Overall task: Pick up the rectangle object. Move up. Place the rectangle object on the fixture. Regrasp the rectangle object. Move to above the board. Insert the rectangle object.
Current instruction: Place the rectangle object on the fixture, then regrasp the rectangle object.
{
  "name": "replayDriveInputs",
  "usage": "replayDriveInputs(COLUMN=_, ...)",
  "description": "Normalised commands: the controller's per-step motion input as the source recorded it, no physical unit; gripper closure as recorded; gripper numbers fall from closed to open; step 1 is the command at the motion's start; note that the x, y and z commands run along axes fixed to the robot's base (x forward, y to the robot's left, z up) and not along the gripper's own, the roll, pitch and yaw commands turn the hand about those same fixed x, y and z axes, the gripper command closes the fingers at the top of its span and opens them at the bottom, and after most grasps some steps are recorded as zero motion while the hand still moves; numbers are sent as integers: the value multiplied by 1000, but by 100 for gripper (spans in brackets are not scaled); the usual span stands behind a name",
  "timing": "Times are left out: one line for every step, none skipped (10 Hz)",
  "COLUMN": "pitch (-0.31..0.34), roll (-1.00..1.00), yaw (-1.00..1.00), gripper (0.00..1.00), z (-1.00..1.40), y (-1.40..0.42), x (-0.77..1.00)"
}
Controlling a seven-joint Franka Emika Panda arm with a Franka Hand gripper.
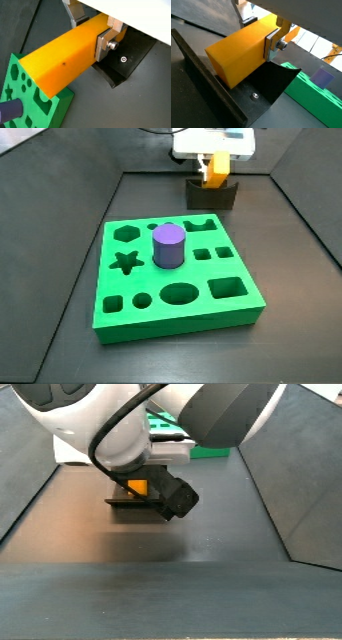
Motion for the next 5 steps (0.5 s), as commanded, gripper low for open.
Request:
replayDriveInputs(pitch=-20, roll=-106, yaw=-88, gripper=100, z=-412, y=54, x=78)
replayDriveInputs(pitch=-20, roll=-106, yaw=-73, gripper=100, z=-411, y=51, x=78)
replayDriveInputs(pitch=0, roll=0, yaw=0, gripper=100, z=-167, y=-500, x=0)
replayDriveInputs(pitch=0, roll=0, yaw=0, gripper=0, z=0, y=0, x=0)
replayDriveInputs(pitch=-12, roll=-27, yaw=-7, gripper=0, z=1000, y=0, x=0)
